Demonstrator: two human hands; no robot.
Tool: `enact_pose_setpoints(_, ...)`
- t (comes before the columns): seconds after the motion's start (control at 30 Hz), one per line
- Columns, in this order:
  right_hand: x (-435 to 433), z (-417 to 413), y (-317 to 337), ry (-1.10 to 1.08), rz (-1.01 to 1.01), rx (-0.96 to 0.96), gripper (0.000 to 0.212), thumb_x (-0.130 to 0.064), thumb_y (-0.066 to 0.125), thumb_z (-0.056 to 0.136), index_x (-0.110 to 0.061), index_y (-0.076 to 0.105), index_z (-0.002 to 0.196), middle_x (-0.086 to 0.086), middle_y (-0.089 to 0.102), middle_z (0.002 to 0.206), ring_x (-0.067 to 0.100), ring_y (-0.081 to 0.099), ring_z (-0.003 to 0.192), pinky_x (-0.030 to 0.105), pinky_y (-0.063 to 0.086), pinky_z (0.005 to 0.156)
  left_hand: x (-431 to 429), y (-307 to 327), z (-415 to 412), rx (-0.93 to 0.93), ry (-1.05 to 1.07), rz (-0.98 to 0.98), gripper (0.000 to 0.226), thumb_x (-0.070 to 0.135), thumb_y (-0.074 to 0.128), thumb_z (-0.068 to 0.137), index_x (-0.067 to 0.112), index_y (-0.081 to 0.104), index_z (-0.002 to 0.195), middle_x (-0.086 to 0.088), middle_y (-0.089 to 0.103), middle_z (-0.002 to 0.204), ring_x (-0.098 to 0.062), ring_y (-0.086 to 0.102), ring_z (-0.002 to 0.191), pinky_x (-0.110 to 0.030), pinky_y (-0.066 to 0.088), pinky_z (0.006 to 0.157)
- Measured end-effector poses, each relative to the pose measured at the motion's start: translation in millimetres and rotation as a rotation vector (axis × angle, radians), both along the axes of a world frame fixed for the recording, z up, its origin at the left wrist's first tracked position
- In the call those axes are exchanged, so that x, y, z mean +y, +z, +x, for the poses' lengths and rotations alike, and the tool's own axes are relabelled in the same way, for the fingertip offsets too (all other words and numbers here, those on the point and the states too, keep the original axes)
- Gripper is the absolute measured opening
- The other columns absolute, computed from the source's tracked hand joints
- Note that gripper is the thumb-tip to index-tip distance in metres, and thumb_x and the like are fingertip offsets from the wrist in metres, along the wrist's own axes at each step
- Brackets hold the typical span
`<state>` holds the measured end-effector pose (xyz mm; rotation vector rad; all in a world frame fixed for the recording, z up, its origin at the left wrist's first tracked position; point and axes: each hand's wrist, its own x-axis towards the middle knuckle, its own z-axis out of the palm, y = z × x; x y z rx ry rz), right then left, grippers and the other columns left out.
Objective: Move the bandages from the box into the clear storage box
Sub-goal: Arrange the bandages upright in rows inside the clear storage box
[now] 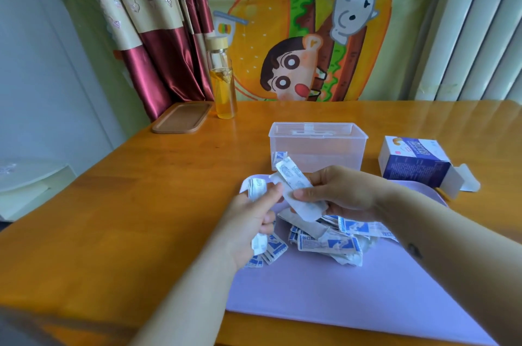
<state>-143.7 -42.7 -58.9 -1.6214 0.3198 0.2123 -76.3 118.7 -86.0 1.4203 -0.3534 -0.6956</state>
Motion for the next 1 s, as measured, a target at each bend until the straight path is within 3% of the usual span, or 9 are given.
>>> enact_pose_setpoints(0.23, 4.6, -8.3, -7.2, -0.033, 0.142, -0.075, 0.023, -0.013, 0.054, 0.090, -0.001, 0.065, 0.107, 0.010, 0.069, 0.096, 0.019, 0.064, 0.085, 0.023, 0.050, 0.072, -6.4, -1.1, -7.6, -0.008, 0.008, -0.130, 0.006, 0.007, 0.060, 0.089, 0.011, 0.062, 0.093, 0.012, 0.050, 0.053, -0.001, 0.038, 0.041, -0.011, 0.026, 0.039)
enact_pose_setpoints(0.33, 5.1, -11.8, -9.5, -0.131, 0.035, -0.146, 0.017, -0.013, 0.055, 0.091, -0.006, 0.070, 0.095, 0.009, 0.066, 0.093, 0.018, 0.058, 0.085, 0.025, 0.047, 0.076, -3.3, -0.9, -3.3, -0.063, 0.072, -0.183, 0.014, 0.008, 0.067, 0.081, 0.020, 0.069, 0.075, 0.012, 0.046, 0.053, -0.005, 0.032, 0.049, -0.013, 0.025, 0.043)
enact_pose_setpoints(0.4, 3.6, -14.6, -8.6, -0.236, -0.082, -0.179, 0.017, -0.018, 0.056, 0.092, -0.016, 0.072, 0.087, 0.004, 0.066, 0.093, 0.015, 0.055, 0.084, 0.023, 0.044, 0.075, 2.5, 2.0, 1.6, -0.260, 0.136, -0.079, 0.013, 0.019, 0.066, 0.074, 0.029, 0.070, 0.066, 0.015, 0.049, 0.055, -0.004, 0.036, 0.048, -0.015, 0.029, 0.045)
enact_pose_setpoints(0.47, 0.4, -17.0, -8.1, -0.263, -0.123, -0.173, 0.022, -0.023, 0.052, 0.095, -0.019, 0.073, 0.088, 0.004, 0.066, 0.101, 0.017, 0.054, 0.088, 0.026, 0.040, 0.076, 10.8, 3.0, 6.8, -0.528, 0.176, 0.110, 0.023, 0.013, 0.066, 0.081, 0.028, 0.068, 0.064, 0.015, 0.056, 0.080, -0.003, 0.047, 0.057, -0.012, 0.035, 0.051)
enact_pose_setpoints(0.57, 0.5, -18.4, -8.2, -0.264, -0.127, -0.154, 0.026, -0.022, 0.048, 0.097, -0.018, 0.073, 0.089, 0.012, 0.064, 0.104, 0.022, 0.054, 0.088, 0.032, 0.042, 0.079, 25.5, 2.5, 14.9, -0.694, -0.001, 0.413, 0.035, 0.001, 0.053, 0.089, 0.029, 0.067, 0.072, -0.002, 0.058, 0.094, -0.018, 0.048, 0.065, -0.018, 0.035, 0.052)
enact_pose_setpoints(0.7, 3.5, -13.3, -10.7, -0.289, -0.209, -0.184, 0.014, -0.015, 0.056, 0.092, -0.016, 0.069, 0.096, 0.014, 0.067, 0.100, 0.025, 0.057, 0.088, 0.045, 0.048, 0.089, 32.6, 1.6, 14.4, -0.704, -0.237, 0.732, 0.037, 0.005, 0.044, 0.090, 0.032, 0.067, 0.080, -0.008, 0.066, 0.083, -0.017, 0.050, 0.054, -0.020, 0.032, 0.044)
enact_pose_setpoints(0.8, 5.2, -10.4, -10.8, -0.328, -0.266, -0.193, 0.028, -0.017, 0.062, 0.089, -0.024, 0.055, 0.115, 0.005, 0.069, 0.099, 0.020, 0.060, 0.084, 0.038, 0.047, 0.076, 34.9, 2.4, 14.3, -0.698, -0.225, 0.786, 0.037, 0.005, 0.039, 0.093, 0.027, 0.068, 0.098, -0.001, 0.063, 0.086, -0.008, 0.047, 0.048, -0.011, 0.029, 0.037)
enact_pose_setpoints(0.87, 8.0, -10.5, -8.7, -0.339, -0.262, -0.231, 0.026, -0.017, 0.064, 0.087, -0.021, 0.054, 0.111, -0.001, 0.069, 0.084, 0.009, 0.058, 0.066, 0.023, 0.041, 0.062, 38.2, 2.7, 21.2, -0.696, -0.195, 0.771, 0.039, 0.007, 0.036, 0.094, 0.024, 0.066, 0.113, -0.006, 0.062, 0.098, -0.012, 0.044, 0.051, -0.014, 0.029, 0.040)
enact_pose_setpoints(1.0, 23.5, -12.5, -2.4, -0.278, -0.245, -0.342, 0.011, -0.016, 0.067, 0.085, -0.015, 0.056, 0.082, -0.012, 0.056, 0.051, 0.000, 0.045, 0.044, 0.013, 0.033, 0.048, 34.2, 12.8, 20.0, -0.438, -0.059, 0.450, 0.022, 0.035, 0.047, 0.096, 0.020, 0.064, 0.096, 0.003, 0.042, 0.069, -0.013, 0.030, 0.055, -0.025, 0.024, 0.050)
